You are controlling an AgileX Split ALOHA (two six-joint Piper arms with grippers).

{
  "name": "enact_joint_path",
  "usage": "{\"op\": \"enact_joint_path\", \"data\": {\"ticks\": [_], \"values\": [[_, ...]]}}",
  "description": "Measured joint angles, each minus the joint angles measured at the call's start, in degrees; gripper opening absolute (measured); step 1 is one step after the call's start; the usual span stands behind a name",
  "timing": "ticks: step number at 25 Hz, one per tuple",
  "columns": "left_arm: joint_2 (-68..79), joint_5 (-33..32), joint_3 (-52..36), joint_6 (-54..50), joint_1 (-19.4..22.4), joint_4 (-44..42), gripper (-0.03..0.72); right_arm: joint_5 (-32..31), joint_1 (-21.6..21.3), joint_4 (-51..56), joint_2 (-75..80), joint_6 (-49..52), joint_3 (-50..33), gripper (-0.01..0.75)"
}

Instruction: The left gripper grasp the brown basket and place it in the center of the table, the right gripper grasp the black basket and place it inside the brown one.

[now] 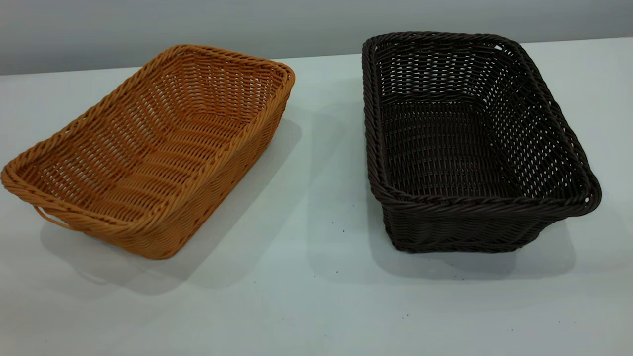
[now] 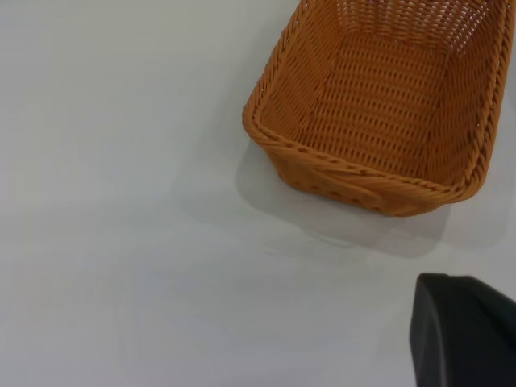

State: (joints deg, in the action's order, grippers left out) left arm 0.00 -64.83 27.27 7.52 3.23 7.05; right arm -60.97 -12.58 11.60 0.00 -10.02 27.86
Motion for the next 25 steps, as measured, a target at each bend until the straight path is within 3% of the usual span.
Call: {"op": "enact_joint_path", "data": {"ticks": [12,22,25], "values": [[0.0,0.32,0.0,0.0,0.0,1.1,-0.001,0.0,0.0,0.23,0.0,-0.2,0.0,0.0],[0.0,0.67,0.0,0.0,0.0,9.64,-0.001,0.29,0.0,2.71,0.0,0.14,-0.05,0.002],[0.72,2.25,0.0,1.74,0.0,12.11,-0.001,0.7,0.0,4.94,0.33,0.09,0.34,0.036]]}}
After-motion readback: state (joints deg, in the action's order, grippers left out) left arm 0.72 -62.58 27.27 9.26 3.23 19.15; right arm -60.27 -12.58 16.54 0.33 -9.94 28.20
